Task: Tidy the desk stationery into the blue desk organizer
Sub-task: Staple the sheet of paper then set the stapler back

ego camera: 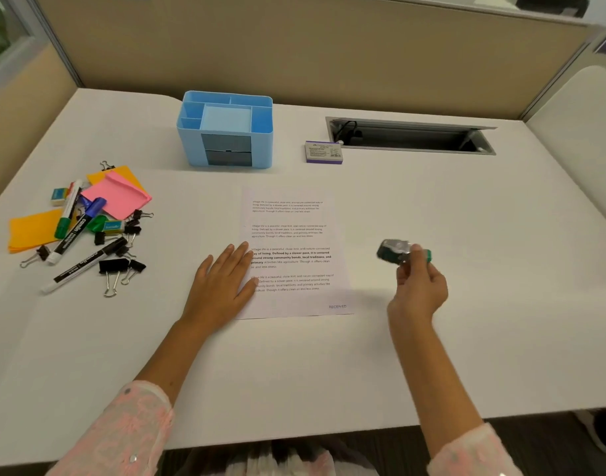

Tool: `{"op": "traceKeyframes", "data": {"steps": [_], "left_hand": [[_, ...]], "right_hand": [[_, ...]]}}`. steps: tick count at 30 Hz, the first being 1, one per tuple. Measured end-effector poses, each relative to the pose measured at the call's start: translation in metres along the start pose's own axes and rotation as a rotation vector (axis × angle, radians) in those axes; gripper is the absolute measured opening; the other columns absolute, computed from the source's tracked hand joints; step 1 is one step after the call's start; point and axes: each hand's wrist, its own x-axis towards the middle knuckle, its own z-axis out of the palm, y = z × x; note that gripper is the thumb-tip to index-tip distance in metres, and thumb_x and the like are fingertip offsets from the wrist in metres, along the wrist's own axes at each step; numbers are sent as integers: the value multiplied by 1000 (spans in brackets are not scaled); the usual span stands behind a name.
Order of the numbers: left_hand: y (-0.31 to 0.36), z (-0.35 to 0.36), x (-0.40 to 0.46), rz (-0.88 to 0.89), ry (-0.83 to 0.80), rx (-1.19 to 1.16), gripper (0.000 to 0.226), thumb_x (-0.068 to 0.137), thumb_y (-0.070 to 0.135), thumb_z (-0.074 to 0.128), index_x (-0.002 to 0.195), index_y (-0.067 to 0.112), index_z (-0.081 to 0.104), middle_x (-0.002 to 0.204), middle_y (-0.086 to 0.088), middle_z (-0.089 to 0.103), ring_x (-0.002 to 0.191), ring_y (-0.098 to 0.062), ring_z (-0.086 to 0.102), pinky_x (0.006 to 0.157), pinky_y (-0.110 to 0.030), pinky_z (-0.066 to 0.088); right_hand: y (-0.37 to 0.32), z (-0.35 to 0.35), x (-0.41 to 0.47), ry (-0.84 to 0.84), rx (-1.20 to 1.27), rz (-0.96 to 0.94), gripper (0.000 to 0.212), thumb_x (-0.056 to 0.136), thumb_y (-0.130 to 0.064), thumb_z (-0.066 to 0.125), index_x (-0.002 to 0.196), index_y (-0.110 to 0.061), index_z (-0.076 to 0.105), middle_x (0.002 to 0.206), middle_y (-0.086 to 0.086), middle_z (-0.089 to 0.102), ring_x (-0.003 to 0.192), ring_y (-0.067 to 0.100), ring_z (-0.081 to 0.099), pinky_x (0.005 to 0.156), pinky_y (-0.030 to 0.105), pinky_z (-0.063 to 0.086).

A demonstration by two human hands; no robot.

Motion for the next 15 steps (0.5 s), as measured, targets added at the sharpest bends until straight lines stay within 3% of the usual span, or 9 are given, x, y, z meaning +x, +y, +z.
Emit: {"op": "traceKeyframes", "data": {"steps": [2, 4, 12, 15], "left_hand": [[0, 0, 0, 2, -3, -2, 66, 90, 54, 15, 144, 21, 30, 156, 7, 20, 143, -13, 15, 114, -43, 14], [0, 0, 0, 3, -7, 3, 66, 90, 54, 15, 145, 21, 29, 156, 7, 19, 143, -13, 15, 114, -42, 14], [1, -1, 1, 3, -9, -14, 67, 89, 54, 15, 145, 20, 30, 155, 7, 20, 143, -14, 15, 114, -43, 14], [0, -2, 2, -1, -8, -49, 67, 89, 54, 15, 145, 22, 28, 155, 8, 19, 143, -13, 15, 114, -42, 14]], "right_hand": [[-11, 2, 13, 19, 192, 185, 16, 81, -17, 72, 88, -8, 61, 90, 0, 66, 72, 5, 64, 62, 16, 52], [-15, 2, 19, 28, 254, 237, 14, 81, -15, 73, 86, -12, 60, 89, 0, 68, 74, 5, 66, 59, 16, 53], [-7, 7, 28, -24, 166, 227, 14, 81, -15, 72, 87, -9, 61, 91, 1, 66, 78, 7, 65, 65, 17, 53], [2, 14, 30, -41, 79, 161, 29, 82, -15, 71, 107, -8, 59, 101, 4, 64, 79, 8, 64, 73, 19, 53]]}}
